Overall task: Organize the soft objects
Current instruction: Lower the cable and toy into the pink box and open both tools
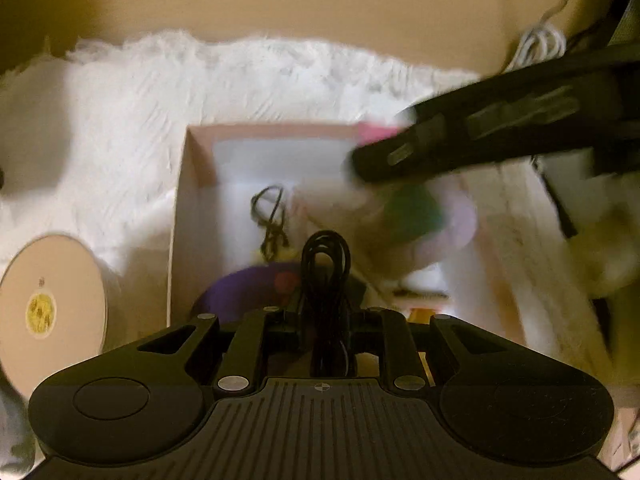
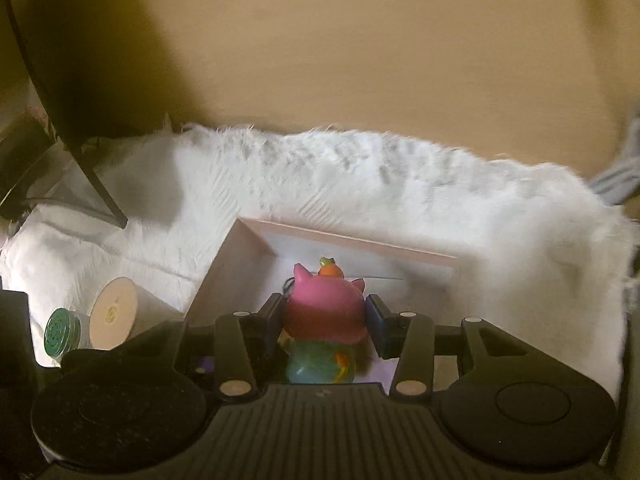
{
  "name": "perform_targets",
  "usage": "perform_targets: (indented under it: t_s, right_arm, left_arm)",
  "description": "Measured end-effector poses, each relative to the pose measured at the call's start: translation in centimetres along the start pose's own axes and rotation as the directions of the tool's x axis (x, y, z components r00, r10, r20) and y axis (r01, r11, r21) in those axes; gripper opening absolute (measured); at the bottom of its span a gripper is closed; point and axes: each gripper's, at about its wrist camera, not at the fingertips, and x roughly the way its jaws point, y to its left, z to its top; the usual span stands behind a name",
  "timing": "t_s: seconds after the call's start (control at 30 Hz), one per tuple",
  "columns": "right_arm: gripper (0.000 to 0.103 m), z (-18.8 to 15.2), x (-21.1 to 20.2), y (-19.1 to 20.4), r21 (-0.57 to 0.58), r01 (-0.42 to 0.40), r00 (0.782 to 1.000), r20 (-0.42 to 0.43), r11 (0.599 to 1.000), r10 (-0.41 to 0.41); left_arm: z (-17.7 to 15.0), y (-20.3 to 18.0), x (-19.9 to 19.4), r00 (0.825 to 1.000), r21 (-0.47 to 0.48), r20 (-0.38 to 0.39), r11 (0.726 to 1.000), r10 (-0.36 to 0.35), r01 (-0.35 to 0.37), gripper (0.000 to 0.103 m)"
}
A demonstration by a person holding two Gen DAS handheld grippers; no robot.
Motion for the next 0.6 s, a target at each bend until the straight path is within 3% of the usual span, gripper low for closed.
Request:
perform_targets:
  t_s: [0.27,0.6]
  right_arm:
    - [0.044,0.1,5.0,-0.5,0.001,0.023,0.997,-0.08,1.0,-0.023]
    - [0.045,0.1,5.8,-1.8,0.048,0.039,0.996,-0.086,0.998,-0.034]
  left_arm:
    - [0.1,0.2,0.6,0.999,0.023,0.042,1.0,-0.02,0.019,0.022]
    - [0.1,0.2,1.1,0.996,-0.014,0.076,0.999,-0.041,0.042,0.023]
